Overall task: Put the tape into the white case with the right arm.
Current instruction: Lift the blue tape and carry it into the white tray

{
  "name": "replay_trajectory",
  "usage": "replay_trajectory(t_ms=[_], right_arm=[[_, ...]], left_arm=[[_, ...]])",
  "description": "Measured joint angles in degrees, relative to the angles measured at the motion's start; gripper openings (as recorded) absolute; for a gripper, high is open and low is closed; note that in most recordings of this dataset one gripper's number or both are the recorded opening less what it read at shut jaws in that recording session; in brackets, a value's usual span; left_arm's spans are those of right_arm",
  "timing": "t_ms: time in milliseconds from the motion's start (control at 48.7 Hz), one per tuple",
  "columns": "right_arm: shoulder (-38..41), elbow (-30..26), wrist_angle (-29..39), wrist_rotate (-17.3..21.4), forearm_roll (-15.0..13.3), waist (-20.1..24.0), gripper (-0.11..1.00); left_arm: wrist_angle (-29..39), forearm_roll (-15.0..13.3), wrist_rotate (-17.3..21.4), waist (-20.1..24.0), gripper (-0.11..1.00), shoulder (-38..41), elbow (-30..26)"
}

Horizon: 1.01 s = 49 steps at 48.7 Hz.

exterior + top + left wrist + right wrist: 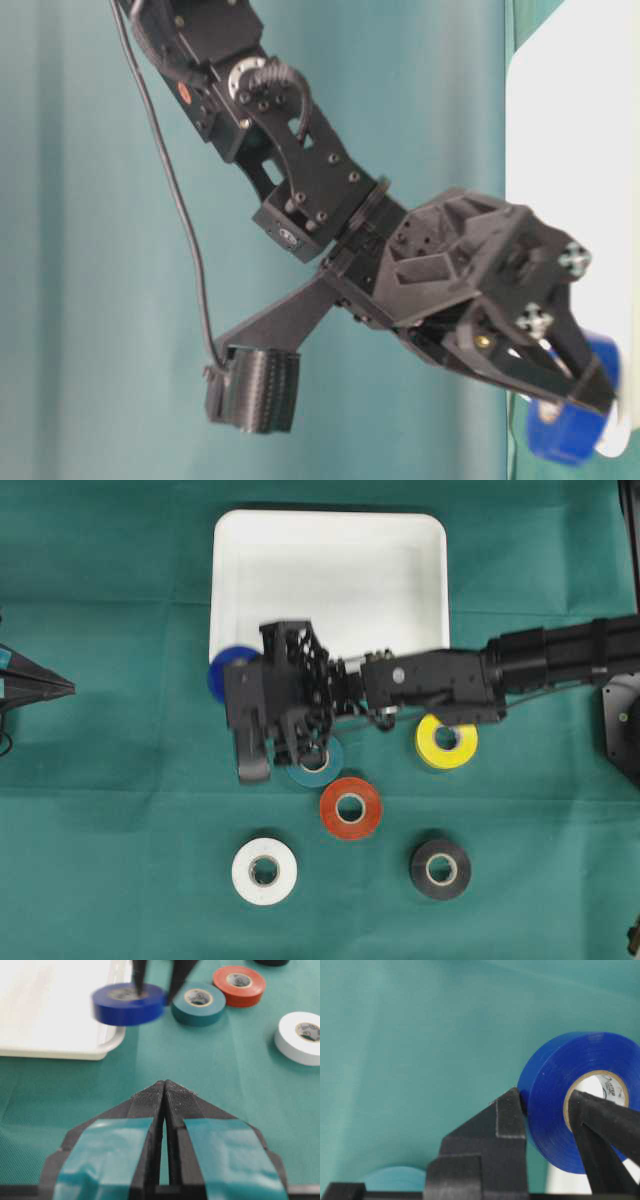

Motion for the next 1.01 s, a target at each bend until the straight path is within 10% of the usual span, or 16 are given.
replay_trajectory(t_ms=[431, 1006], right_arm=[[0.1, 0.0, -0.2, 0.0, -2.8, -11.8, 0.03], [0.7, 0.1, -1.1, -0.1, -3.1, -13.4, 0.03]], left_arm=[[0.0, 0.0, -0.1, 0.0, 0.01, 0.0, 0.0], [0.0, 0.0, 0.0, 0.0, 0.01, 0.0, 0.0]])
